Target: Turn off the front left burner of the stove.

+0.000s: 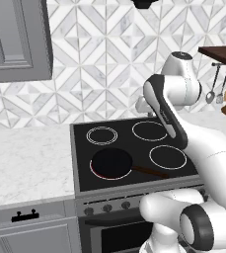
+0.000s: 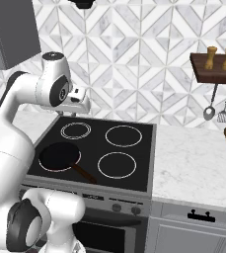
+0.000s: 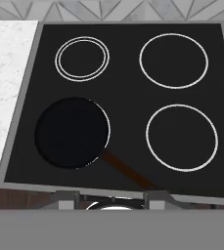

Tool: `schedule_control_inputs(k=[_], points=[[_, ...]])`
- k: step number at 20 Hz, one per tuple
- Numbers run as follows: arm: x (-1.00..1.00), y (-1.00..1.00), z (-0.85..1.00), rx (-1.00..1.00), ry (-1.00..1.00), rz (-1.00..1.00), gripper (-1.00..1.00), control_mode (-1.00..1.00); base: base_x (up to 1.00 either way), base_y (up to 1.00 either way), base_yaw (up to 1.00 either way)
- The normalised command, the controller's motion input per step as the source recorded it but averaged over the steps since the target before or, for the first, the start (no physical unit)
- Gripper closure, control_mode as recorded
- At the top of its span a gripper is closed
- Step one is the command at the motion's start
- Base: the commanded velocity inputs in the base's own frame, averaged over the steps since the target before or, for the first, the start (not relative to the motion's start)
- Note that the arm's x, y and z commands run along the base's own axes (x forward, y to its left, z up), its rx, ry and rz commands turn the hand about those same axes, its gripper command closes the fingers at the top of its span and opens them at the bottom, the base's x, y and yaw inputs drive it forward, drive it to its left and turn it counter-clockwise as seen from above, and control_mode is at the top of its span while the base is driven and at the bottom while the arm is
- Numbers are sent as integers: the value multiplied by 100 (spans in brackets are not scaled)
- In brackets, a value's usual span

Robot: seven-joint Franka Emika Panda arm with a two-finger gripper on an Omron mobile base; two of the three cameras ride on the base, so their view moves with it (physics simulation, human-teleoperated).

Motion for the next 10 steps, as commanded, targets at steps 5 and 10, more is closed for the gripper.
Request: schedule_control_inputs(k=[5,10], points=[[0,0,-5,3,0,0,-100,-100,0,0,0],[0,0,0,0,0,0,-100,-100,0,0,0]])
